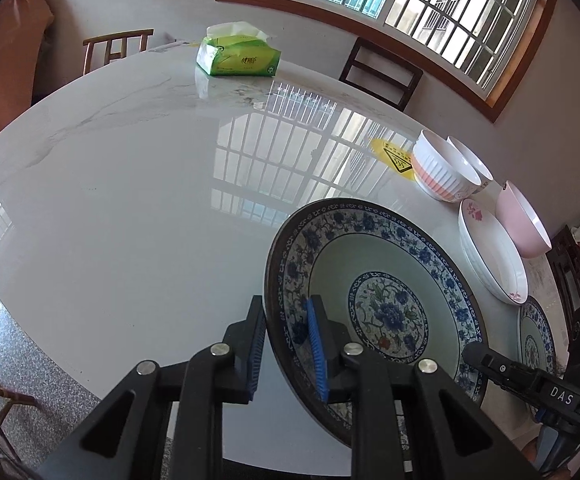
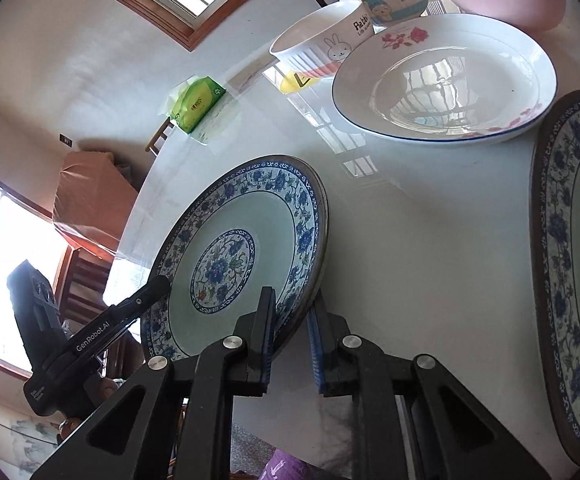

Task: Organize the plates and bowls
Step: 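Close the left gripper on the blue-and-white plate rim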

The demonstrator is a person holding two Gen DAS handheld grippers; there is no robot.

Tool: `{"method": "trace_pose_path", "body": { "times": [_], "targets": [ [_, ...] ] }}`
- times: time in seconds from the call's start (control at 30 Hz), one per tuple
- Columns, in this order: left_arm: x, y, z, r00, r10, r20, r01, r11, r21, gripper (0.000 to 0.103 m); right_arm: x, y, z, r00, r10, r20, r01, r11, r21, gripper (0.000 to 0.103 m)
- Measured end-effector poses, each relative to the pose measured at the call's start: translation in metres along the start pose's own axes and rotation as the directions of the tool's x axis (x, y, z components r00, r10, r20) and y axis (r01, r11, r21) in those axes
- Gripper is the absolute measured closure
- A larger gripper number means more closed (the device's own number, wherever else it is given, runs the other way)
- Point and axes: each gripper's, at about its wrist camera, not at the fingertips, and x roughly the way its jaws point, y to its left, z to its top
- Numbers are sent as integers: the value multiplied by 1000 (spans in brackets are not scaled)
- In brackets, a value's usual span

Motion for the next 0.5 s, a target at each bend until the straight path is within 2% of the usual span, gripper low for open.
{"method": "trace_pose_path", "body": {
  "times": [0.2, 0.3, 0.33, 0.4, 0.5],
  "targets": [
    [6, 11, -2, 1000, 21, -9, -22, 1000, -11, 82, 13, 6, -1, 1000, -6, -14, 6, 1000, -12, 87],
    [0, 8, -4, 996, 79, 45, -80, 997, 18, 81, 15, 11, 0, 1000, -21, -9, 20, 999, -35, 85],
    [-2, 7, -3, 993, 95, 64, -96, 995, 21, 79, 15, 12, 0, 1000, -23, -9, 23, 999, -37, 85],
    [-8, 10, -4, 989, 111, 98, -113, 994, 13, 62, 15, 11, -1, 1000, -30, 0, 30, 999, -39, 85],
    [-18, 13, -5, 980, 140, 144, -142, 990, 3, 59, 3, 12, -3, 997, -64, 53, 68, 995, -69, 79]
  ]
}}
